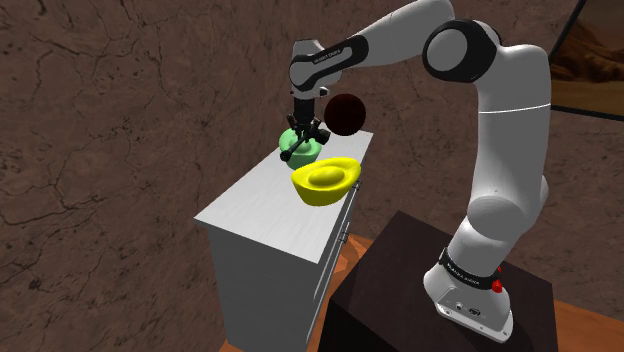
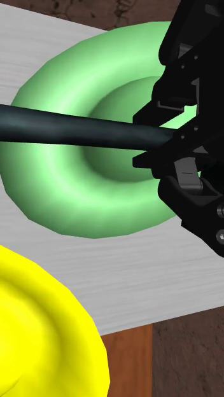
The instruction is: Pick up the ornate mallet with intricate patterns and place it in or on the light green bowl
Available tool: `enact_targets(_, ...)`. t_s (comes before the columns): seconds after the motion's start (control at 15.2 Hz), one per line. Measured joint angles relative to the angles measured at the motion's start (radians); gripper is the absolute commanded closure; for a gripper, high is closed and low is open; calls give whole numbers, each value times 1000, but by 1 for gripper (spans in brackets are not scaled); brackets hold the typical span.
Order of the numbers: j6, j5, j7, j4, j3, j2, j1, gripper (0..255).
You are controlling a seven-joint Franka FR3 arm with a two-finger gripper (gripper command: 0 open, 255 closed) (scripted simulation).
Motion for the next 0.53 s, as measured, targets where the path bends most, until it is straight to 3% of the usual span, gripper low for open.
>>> enact_targets(0.53,-50,2,-3,35,1,-15,0,255)
